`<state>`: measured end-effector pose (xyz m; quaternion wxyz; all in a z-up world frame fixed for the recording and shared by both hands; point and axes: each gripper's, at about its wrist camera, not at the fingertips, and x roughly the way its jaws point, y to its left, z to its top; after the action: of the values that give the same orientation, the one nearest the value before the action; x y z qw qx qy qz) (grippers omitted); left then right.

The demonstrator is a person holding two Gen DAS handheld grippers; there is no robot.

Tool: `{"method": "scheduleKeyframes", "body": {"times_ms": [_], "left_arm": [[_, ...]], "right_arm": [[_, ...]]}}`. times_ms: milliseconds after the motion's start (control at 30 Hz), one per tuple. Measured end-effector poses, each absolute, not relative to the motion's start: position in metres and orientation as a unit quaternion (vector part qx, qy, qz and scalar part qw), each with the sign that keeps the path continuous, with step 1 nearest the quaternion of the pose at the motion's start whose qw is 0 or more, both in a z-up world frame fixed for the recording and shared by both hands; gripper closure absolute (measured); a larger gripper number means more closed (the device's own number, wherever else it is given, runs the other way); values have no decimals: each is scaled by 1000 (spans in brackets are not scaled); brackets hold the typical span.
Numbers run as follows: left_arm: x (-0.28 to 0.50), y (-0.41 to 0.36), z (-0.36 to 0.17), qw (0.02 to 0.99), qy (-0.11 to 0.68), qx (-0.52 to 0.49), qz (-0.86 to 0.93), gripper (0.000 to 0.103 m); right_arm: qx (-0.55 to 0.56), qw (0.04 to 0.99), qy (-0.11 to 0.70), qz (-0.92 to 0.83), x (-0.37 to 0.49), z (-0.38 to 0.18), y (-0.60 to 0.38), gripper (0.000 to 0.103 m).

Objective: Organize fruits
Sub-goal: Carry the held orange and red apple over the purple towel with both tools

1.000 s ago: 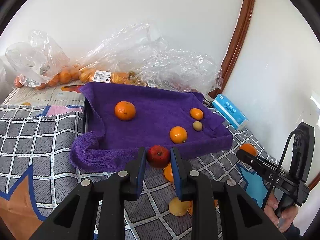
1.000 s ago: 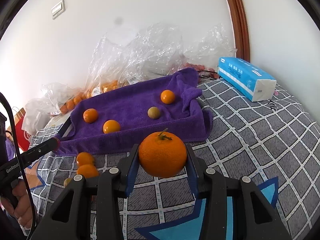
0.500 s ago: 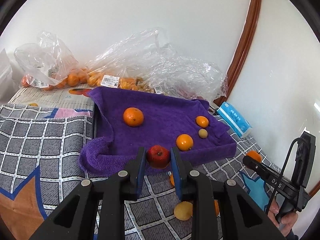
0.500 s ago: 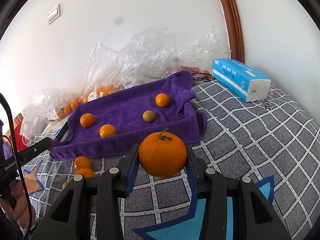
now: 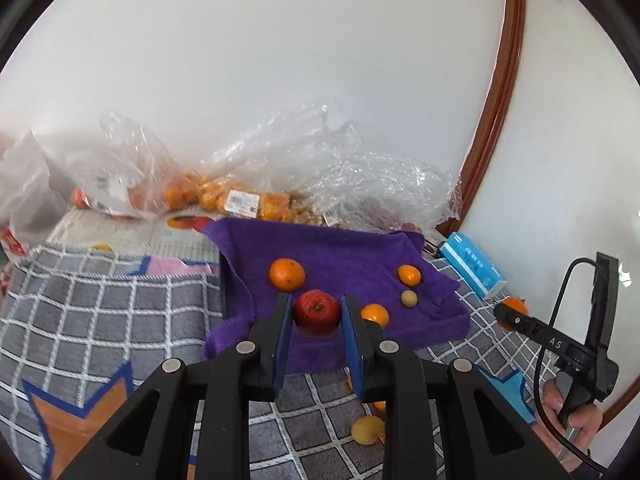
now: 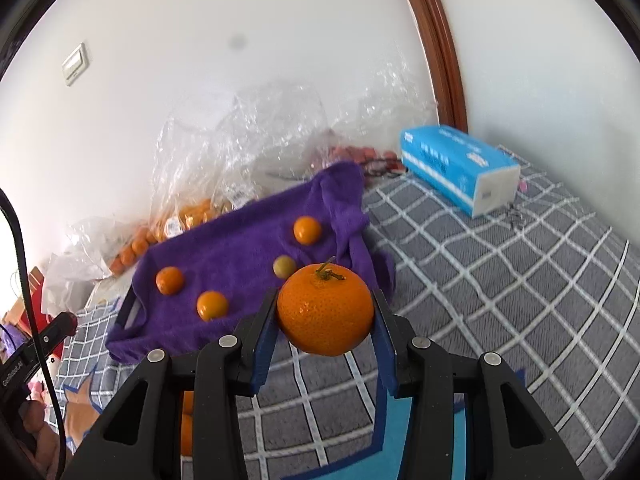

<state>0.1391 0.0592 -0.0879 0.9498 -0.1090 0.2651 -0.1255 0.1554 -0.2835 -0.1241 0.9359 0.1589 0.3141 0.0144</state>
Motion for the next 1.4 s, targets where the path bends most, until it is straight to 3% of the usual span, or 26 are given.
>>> {"method": "scheduleKeyframes", "body": {"times_ms": [300,533,800,1400], "left_arm": [[170,67,-60,952,262,-120,-101,80],[201,66,-84,952,267,-125,-86,80],[214,67,-126,946,287,-125,-83,80],[228,68,-144,940,302,-135,-77,80]], "right_arm": [[120,953,277,37,186,-84,-256,60],[98,955,273,57,220,-78,-232,60],[86,958,267,60,245,-104,-216,60],[89,949,299,51,263,-136,-238,60]]}}
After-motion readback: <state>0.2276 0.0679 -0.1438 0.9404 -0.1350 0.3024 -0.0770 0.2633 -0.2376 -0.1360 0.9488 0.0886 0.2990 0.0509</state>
